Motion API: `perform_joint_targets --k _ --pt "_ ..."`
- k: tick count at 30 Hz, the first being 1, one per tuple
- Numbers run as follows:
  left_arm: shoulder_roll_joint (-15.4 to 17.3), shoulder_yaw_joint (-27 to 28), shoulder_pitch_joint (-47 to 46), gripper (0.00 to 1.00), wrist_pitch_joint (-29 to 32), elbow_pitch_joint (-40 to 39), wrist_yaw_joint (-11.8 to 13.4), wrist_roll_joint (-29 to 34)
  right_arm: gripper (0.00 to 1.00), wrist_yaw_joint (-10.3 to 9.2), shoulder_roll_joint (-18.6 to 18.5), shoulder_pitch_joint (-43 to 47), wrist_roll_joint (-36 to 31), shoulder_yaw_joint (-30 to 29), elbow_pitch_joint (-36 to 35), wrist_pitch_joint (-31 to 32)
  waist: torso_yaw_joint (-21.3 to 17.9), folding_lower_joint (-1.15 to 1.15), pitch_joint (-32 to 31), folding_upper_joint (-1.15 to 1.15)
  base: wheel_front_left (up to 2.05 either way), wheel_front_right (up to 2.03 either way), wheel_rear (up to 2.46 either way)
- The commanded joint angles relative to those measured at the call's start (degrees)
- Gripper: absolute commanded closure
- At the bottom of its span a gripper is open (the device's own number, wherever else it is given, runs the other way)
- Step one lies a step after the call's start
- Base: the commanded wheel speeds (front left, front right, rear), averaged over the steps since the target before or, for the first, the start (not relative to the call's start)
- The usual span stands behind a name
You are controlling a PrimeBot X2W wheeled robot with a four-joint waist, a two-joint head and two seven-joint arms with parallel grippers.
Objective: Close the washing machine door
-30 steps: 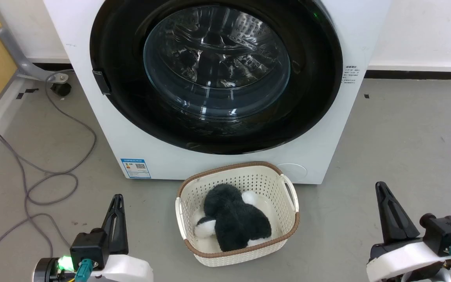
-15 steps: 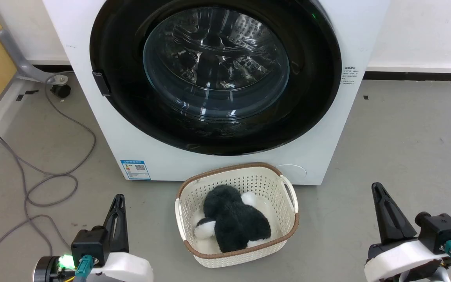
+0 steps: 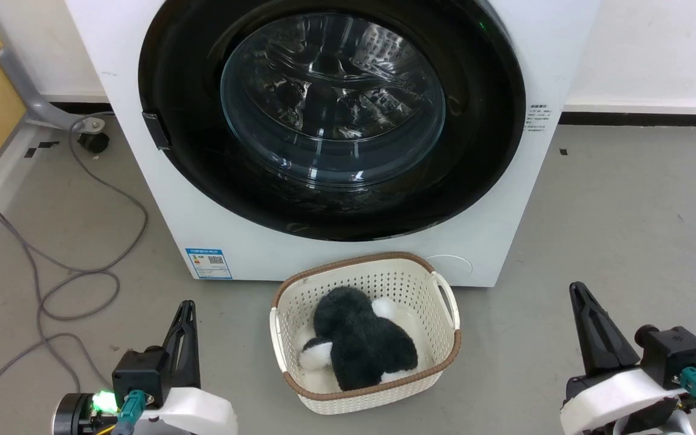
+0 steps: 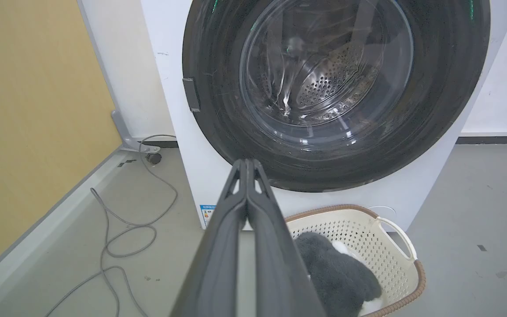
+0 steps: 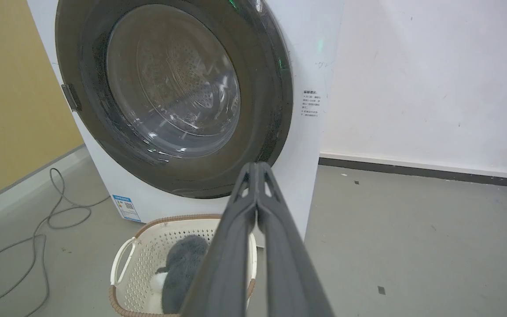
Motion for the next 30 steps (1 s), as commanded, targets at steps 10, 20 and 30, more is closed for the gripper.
perform_joint_targets --k 10,20,30 --pt "-0.02 0.36 -0.89 1.0 1.35 -0.43 -0.83 0.29 1.0 -0.04 0.23 0.78 -1.36 0.42 -0.84 1.43 -0.07 0.0 -0.17 0.0 0.0 0.0 0.0" --pt "-0.03 0.48 -1.04 1.0 2.53 -0.59 -1.38 0.38 1.0 -0.04 0.25 0.87 -2.09 0.7 -1.23 2.61 -0.14 0.0 -0.34 0.0 0.0 0.0 0.0" --pt "-0.04 0.6 -1.18 1.0 3.7 -0.75 -1.93 0.47 1.0 -0.05 0.28 0.96 -2.82 0.97 -1.62 3.79 -0.2 0.0 -0.5 0.0 0.0 0.0 0.0"
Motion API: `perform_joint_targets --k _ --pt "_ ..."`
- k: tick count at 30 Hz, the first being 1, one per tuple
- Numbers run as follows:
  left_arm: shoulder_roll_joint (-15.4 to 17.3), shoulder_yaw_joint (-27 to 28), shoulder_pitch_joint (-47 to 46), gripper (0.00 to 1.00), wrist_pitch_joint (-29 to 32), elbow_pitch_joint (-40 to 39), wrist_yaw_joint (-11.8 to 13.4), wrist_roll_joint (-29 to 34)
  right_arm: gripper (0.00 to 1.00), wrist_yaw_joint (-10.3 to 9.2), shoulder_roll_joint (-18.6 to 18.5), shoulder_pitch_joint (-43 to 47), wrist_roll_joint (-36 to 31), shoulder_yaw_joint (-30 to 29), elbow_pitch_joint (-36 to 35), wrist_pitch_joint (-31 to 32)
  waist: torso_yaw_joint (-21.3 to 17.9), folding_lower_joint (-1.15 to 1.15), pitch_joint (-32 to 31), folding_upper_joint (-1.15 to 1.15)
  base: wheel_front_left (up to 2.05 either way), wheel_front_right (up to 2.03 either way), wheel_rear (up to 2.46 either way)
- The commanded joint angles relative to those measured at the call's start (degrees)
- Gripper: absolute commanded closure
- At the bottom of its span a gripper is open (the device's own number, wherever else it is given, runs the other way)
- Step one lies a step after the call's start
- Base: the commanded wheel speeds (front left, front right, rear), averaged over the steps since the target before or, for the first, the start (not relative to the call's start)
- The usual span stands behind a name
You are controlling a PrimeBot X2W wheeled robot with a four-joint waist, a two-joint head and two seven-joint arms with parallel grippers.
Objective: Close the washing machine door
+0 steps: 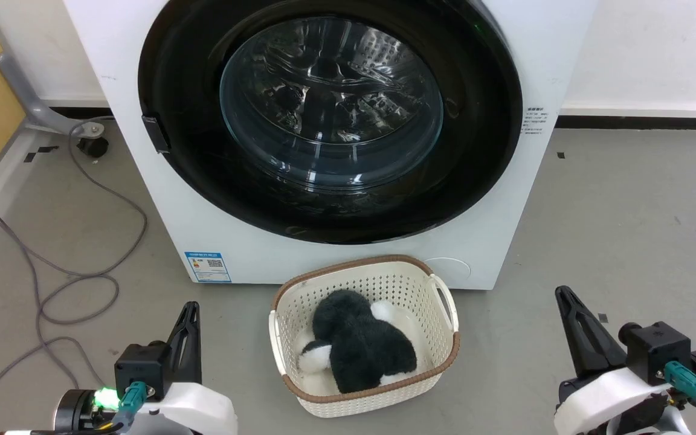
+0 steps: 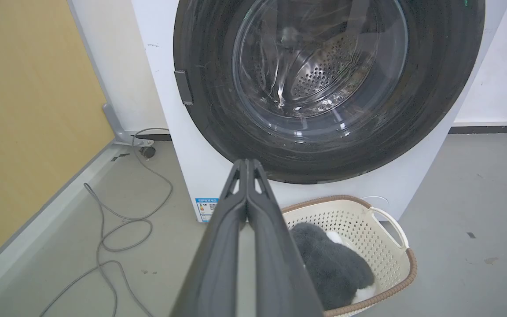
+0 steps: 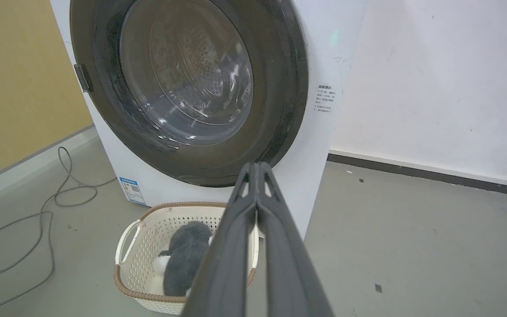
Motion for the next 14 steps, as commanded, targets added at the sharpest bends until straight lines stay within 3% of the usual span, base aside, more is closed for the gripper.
perform_joint_targets --k 1,14 --pt "0.0 0.25 -0.91 1.0 0.34 -0.27 -0.21 0.46 1.0 -0.05 0.27 0.93 -0.44 0.2 -0.52 0.41 -0.01 0.0 -0.02 0.0 0.0 0.0 0.0" --pt "-0.02 0.4 -1.1 1.0 1.87 -0.47 -0.92 0.58 1.0 -0.05 0.3 1.05 -1.38 0.55 -1.02 1.94 -0.1 0.0 -0.24 0.0 0.0 0.0 0.0"
